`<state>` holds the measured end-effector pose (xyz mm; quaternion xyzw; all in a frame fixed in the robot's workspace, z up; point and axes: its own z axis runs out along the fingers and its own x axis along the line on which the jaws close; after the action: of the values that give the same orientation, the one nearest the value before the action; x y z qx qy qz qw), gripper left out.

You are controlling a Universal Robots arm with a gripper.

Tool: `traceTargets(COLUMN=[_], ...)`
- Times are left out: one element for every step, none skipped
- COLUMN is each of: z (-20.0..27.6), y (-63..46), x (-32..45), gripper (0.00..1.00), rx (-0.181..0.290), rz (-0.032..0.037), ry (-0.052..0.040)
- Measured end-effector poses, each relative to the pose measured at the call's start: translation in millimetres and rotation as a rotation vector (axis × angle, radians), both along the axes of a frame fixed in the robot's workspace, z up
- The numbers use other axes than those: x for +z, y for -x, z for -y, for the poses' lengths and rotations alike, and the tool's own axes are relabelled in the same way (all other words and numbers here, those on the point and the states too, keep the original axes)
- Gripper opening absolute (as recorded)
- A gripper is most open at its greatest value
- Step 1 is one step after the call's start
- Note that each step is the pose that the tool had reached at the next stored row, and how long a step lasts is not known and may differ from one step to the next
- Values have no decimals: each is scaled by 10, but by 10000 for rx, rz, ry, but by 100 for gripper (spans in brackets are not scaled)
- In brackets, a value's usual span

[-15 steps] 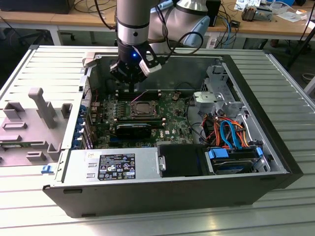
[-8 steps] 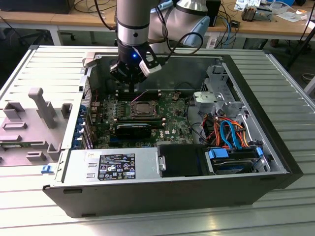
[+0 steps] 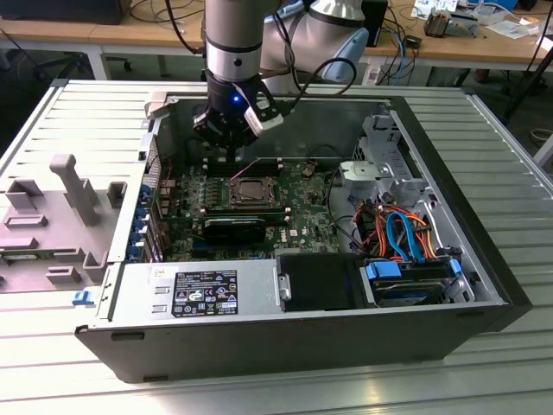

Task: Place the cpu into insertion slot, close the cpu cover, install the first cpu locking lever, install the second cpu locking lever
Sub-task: 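Install the first cpu locking lever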

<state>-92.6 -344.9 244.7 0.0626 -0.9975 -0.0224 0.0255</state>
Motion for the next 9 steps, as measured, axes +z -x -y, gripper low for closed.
traceTargets(z=[0,0,0,0,0,0,0,0,0], y=[0,0,0,0,0,0,0,0,0], x=[-2,-7,-10,-12,-14,-17,-18,-21,-23], gripper=[11,11,11,11,11,11,11,11,11], rx=[0,0,0,0,0,0,0,0,0], rz=[0,0,1,0,0,0,0,0,0], ry=[-1,0,0,0,-1,0,0,0,0])
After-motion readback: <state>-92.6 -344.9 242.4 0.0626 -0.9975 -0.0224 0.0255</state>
